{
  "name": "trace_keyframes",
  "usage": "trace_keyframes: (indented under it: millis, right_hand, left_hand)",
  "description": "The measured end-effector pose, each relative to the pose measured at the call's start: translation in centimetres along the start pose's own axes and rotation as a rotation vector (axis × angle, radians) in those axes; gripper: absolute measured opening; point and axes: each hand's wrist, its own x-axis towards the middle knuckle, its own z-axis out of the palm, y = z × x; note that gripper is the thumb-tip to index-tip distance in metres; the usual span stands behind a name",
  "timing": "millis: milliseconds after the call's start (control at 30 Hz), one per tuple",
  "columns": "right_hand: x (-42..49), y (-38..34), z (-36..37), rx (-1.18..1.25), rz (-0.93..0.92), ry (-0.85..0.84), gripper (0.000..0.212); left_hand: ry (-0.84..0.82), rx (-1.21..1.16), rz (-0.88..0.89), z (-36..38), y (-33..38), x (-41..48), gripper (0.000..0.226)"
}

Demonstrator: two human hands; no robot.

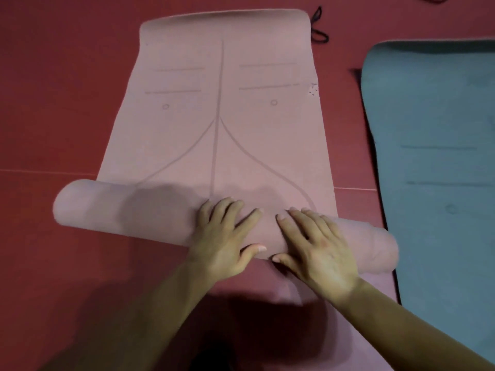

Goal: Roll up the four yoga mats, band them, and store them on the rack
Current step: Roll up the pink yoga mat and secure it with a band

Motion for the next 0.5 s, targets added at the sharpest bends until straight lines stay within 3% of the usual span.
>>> trace_keyframes:
  millis: [133,233,367,500]
  right_hand:
    - [0.7,0.0,0.0,0.063,-0.024,0.040,0.053]
    - [1.3,0.2,-0.2,0.059,-0.006,0.013,0.060]
    - [2.7,1.3,-0.5,0.045,0.000,-0.003,0.064]
    - [3.7,2.0,-0.6,0.056,-0.001,-0.043,0.066]
  left_hand:
    - [-0.014,-0.024,-0.005,-0.1,-0.7,1.8,0.067]
    - [-0.023,-0.042,-0.020,-0.2,-0.9,2.8,0.065]
    - [0.112,-0.053,-0.102,0.5,0.0,2.0,0.056]
    - [0.158,-0.040,-0.057,1.9,0.5,0.9,0.052]
